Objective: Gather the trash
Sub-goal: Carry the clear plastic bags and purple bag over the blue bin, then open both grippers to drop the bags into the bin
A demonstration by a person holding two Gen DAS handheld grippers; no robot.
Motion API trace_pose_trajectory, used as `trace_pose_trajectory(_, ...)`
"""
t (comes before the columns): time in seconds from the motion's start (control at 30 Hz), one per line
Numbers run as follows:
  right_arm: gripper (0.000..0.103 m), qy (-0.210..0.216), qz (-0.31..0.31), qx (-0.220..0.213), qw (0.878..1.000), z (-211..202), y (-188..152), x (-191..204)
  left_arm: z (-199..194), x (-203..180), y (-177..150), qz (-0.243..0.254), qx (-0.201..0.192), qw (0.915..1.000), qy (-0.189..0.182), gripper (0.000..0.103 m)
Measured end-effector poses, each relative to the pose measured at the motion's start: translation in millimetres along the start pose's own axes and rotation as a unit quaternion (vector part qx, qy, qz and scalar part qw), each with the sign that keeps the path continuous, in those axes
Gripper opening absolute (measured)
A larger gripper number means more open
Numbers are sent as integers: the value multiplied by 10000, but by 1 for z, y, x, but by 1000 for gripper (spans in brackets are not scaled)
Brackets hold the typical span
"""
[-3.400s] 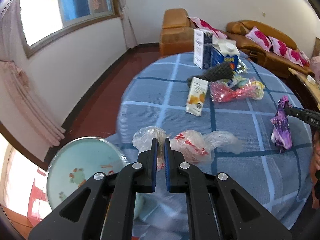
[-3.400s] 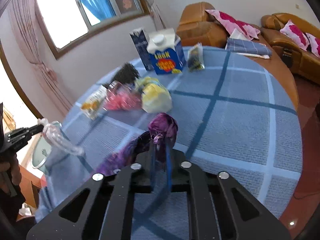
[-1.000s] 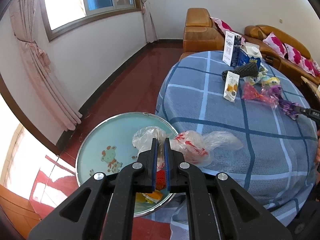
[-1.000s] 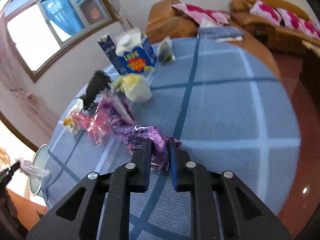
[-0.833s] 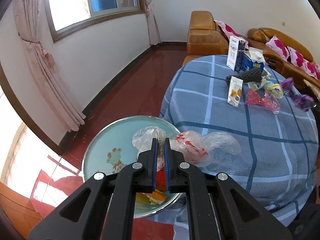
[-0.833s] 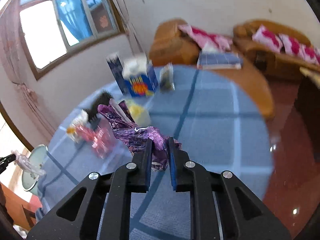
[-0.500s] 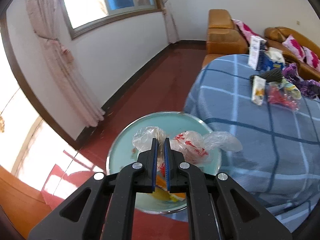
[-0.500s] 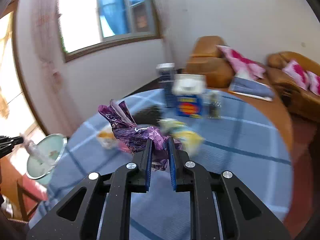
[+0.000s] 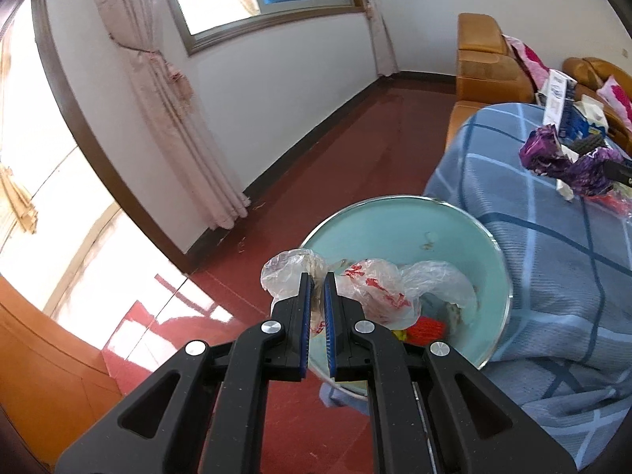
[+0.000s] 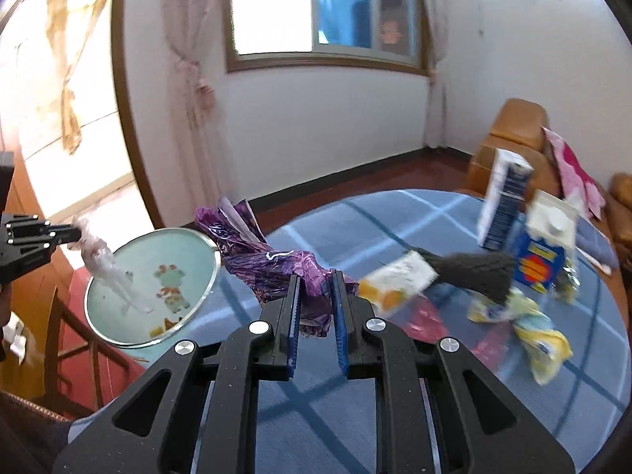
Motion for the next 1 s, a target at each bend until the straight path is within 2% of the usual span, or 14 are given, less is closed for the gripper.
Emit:
trace_pose_trajectory(0.47,16,303,-499,141,9982,40,11,36,13,18,-9,-102,140,9993,318,6)
trace_pose_trajectory(1.0,17,505,-950,258,9939,55,13,65,18,21,-14,-113,163,9987,465,6)
Point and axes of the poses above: each gripper's, at about its wrist camera, not at the fingertips, and z roughly the way its jaws point, x to its left, y to its top, the point moved 6 cm from there along z, roughly the way its jaws point, and after that the axes turned 6 degrees about y, right-handed, at the moved point
